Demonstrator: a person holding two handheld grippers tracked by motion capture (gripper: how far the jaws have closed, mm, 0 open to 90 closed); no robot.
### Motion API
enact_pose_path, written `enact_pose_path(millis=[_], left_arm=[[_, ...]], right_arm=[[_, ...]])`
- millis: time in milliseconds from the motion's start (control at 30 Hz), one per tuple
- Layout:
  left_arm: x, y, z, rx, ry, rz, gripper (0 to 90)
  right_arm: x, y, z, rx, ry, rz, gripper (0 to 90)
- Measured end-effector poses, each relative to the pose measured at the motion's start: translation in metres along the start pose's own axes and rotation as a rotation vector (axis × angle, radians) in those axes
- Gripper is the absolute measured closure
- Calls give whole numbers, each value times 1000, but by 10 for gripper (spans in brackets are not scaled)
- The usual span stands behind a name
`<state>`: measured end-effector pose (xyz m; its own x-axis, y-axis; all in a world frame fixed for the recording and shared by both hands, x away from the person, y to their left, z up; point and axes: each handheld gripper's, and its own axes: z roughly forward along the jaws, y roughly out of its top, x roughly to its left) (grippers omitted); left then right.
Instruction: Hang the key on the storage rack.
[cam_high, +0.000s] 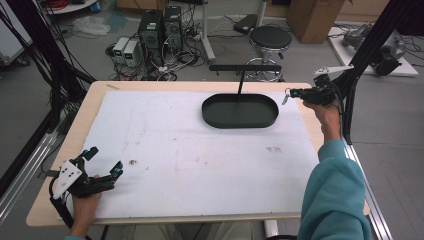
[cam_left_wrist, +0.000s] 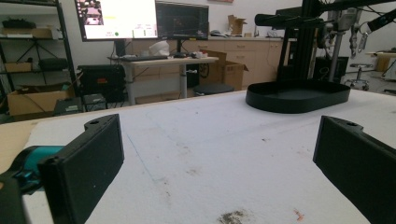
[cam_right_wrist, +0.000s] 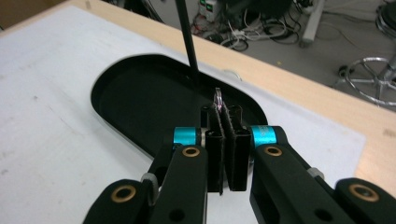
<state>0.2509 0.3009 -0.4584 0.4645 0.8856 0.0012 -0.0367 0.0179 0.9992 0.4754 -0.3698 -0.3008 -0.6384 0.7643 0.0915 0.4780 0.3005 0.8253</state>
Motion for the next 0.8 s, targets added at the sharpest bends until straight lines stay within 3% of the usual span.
enact_pose_path(millis=[300, 800], left_arm=[[0, 0, 0, 0, 0, -1, 22], [0, 0, 0, 2, 0, -2, 22]], right_arm=[[6, 28, -1, -5, 7, -41, 887], [8, 58, 11, 10, 27, -60, 888]])
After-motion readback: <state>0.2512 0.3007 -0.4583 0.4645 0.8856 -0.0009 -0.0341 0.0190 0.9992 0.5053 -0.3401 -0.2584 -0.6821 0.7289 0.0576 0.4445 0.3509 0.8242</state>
